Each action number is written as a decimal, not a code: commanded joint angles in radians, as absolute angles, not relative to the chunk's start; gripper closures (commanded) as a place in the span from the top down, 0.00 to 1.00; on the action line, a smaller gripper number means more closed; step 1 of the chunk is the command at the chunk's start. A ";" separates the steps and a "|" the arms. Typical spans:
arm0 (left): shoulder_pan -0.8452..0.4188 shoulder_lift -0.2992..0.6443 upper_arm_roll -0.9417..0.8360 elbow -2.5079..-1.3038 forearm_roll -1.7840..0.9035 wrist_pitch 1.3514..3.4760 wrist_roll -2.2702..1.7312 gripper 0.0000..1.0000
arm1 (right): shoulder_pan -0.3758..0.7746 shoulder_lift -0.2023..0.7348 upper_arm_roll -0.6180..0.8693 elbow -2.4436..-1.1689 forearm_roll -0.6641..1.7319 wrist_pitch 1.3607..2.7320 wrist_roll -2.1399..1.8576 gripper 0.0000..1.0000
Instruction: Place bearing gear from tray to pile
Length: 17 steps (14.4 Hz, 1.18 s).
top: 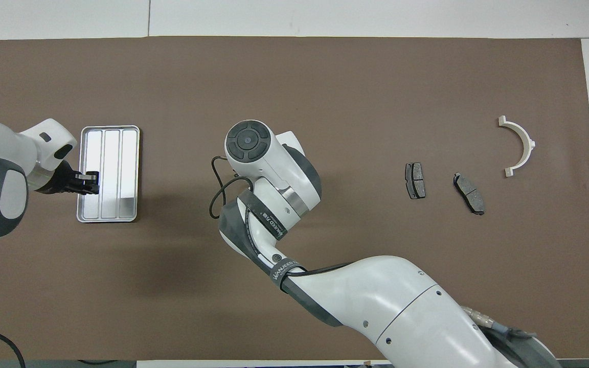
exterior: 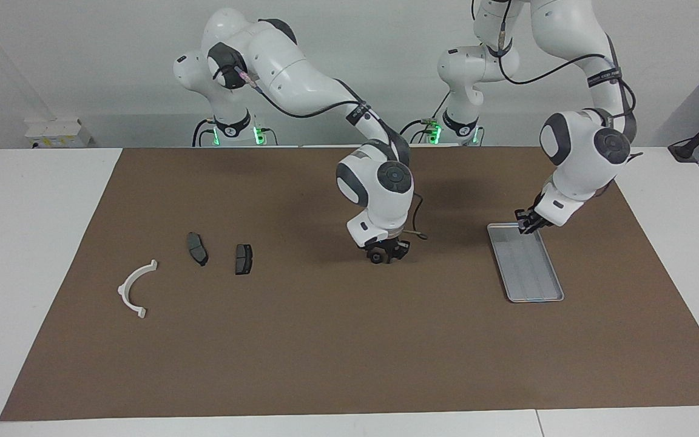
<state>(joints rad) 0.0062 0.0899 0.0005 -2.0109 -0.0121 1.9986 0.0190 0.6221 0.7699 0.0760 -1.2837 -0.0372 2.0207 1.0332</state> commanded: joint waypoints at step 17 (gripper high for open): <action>-0.202 0.097 -0.023 -1.867 -0.040 1.931 -0.349 0.00 | 0.339 0.520 0.084 -1.180 -0.031 1.573 0.461 0.00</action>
